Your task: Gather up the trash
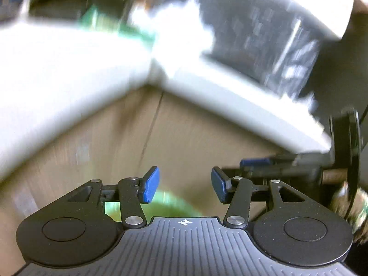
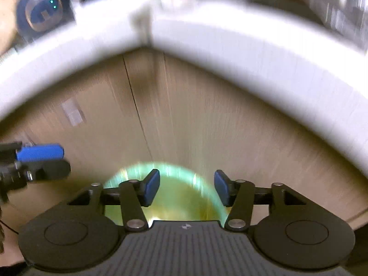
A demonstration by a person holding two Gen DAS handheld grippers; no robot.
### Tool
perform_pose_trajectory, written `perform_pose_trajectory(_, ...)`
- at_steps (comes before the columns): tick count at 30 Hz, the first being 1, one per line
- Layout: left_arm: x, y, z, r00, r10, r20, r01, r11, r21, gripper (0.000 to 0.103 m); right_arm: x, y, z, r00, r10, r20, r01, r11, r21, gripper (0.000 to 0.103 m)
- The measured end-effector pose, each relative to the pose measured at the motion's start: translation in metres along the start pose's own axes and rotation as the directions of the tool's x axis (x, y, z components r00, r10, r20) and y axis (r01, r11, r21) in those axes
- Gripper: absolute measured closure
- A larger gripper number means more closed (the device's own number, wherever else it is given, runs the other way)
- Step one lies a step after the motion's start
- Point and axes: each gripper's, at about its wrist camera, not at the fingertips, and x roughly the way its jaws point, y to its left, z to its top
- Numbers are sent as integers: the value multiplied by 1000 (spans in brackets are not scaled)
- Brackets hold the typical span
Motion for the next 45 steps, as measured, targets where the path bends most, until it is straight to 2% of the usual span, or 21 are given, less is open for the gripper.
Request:
perform_pose_trajectory(2, -20, -6, 29, 996, 46, 73, -47, 999, 16, 48, -23, 6, 21, 997, 8, 80, -6, 1000, -24, 48)
perform_pose_trajectory(4, -39, -9, 54, 983, 107, 152, -113, 993, 31, 48, -43, 13, 41, 988, 26, 151, -20, 999, -39, 46)
perform_pose_trajectory(7, -59, -3, 86, 956, 159, 248, -173, 984, 35, 48, -60, 27, 71, 972, 25, 234, -13, 999, -52, 40)
perform_pose_trajectory(11, -71, 17, 105, 894, 273, 355, -297, 955, 14, 48, -63, 36, 110, 951, -29, 306, 42, 998, -37, 31)
perform_pose_trajectory(13, -77, 30, 110, 886, 293, 360, -309, 951, -15, 48, -55, 38, 125, 944, -35, 328, 49, 998, -34, 28)
perform_pose_trajectory(15, -75, 44, 112, 887, 300, 350, -300, 952, -57, 48, -48, 40, 140, 940, -40, 339, 50, 998, -23, 27)
perform_pose_trajectory(20, -61, 70, 112, 911, 285, 297, -261, 958, -119, 48, -14, 49, 158, 935, -55, 350, 52, 998, 16, 23)
perform_pose_trajectory(24, -57, 72, 108, 910, 304, 282, -284, 952, -110, 48, 17, 52, 174, 950, -56, 306, 47, 998, 37, 23)
perform_pose_trajectory(28, -52, 76, 104, 912, 337, 234, -321, 941, -106, 48, 41, 53, 186, 947, -109, 302, 101, 994, 44, 23)
perform_pose_trajectory(30, -51, 76, 104, 910, 342, 234, -327, 940, -102, 48, 50, 50, 191, 950, -110, 292, 96, 994, 61, 28)
perform_pose_trajectory(32, -51, 76, 103, 911, 339, 234, -325, 941, -99, 48, 53, 49, 195, 963, -67, 261, 53, 997, 61, 73)
perform_pose_trajectory(33, -51, 76, 103, 911, 341, 233, -327, 940, -97, 48, 52, 51, 197, 969, -42, 242, 30, 998, 54, 76)
perform_pose_trajectory(35, -51, 75, 103, 909, 345, 233, -332, 939, -95, 48, 43, 59, 201, 969, 5, 249, -12, 1000, 28, 85)
perform_pose_trajectory(38, -50, 74, 102, 909, 346, 232, -335, 938, -88, 48, 19, 75, 206, 953, 91, 290, -89, 996, -21, 87)
perform_pose_trajectory(41, -50, 74, 102, 910, 344, 230, -334, 939, -84, 48, -4, 87, 212, 922, 210, 324, -207, 977, -44, 87)
perform_pose_trajectory(43, -50, 74, 102, 911, 343, 229, -332, 939, -85, 48, -10, 92, 213, 902, 282, 326, -283, 958, -46, 87)
perform_pose_trajectory(45, -51, 74, 102, 911, 342, 229, -330, 940, -88, 48, -3, 97, 215, 898, 327, 293, -332, 943, -36, 86)
